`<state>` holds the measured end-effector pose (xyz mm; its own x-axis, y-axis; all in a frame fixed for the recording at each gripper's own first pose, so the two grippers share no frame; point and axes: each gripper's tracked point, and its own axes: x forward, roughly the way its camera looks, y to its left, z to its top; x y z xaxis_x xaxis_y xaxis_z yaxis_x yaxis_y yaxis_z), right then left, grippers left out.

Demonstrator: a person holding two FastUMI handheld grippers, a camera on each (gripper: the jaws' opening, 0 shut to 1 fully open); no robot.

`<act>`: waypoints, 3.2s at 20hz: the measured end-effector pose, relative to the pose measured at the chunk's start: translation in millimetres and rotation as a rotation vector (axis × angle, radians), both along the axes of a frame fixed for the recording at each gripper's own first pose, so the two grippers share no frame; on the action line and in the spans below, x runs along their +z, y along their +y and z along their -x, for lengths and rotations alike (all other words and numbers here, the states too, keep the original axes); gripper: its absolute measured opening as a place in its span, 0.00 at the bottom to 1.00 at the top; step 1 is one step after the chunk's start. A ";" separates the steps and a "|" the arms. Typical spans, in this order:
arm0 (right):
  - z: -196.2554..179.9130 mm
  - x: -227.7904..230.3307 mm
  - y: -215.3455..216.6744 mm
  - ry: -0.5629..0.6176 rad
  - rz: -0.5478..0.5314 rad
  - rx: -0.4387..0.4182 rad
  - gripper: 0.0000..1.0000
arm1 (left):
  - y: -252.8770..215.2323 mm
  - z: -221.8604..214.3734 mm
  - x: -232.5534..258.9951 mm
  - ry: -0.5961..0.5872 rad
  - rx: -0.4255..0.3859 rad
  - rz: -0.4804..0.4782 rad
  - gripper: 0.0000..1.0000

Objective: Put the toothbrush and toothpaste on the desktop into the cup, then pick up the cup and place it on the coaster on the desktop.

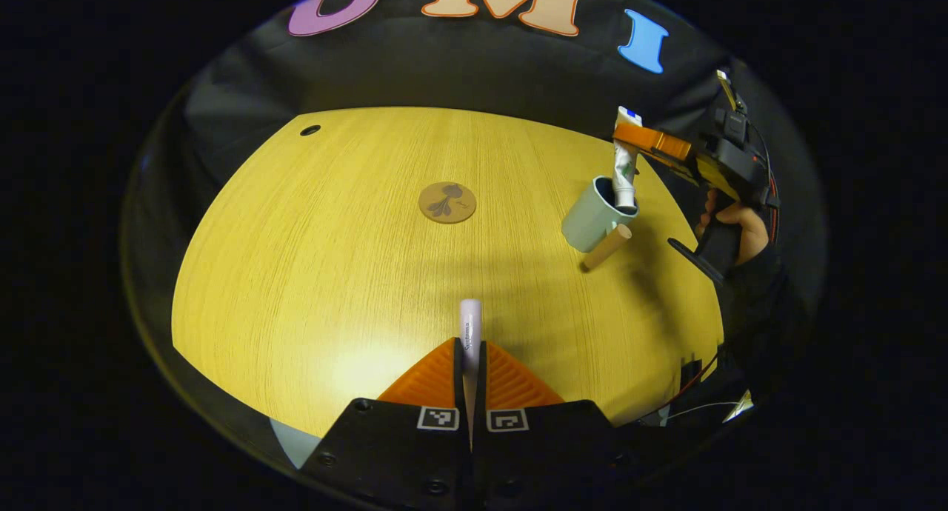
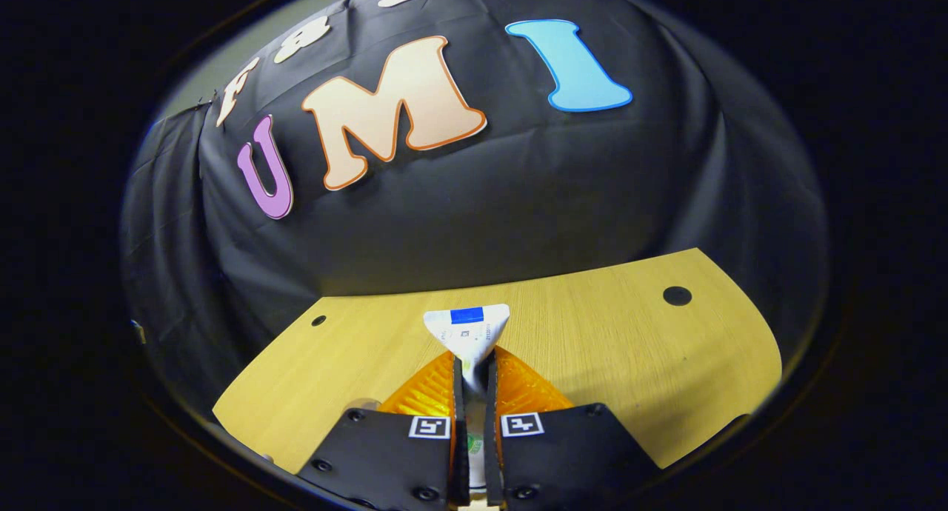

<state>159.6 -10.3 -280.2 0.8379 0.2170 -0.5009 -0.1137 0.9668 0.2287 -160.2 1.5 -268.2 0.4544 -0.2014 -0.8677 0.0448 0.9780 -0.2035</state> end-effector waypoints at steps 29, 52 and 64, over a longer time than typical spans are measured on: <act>157.9 30.2 -135.0 0.038 0.015 -0.197 0.99 | -131.0 -179.1 88.8 -0.423 -0.116 0.249 0.00; 202.9 28.8 -192.9 0.107 0.074 -0.219 0.98 | -168.5 -258.3 62.5 -0.603 0.126 0.292 0.00; 175.0 27.9 -158.3 0.095 0.014 -0.096 0.99 | -178.4 -193.5 69.2 -0.610 -0.033 0.200 0.03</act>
<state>-15.3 -168.5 -252.3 0.8033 0.1309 -0.5810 0.0009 0.9753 0.2208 33.2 -176.8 -199.0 0.8452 -0.3549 -0.3995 0.2397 0.9200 -0.3102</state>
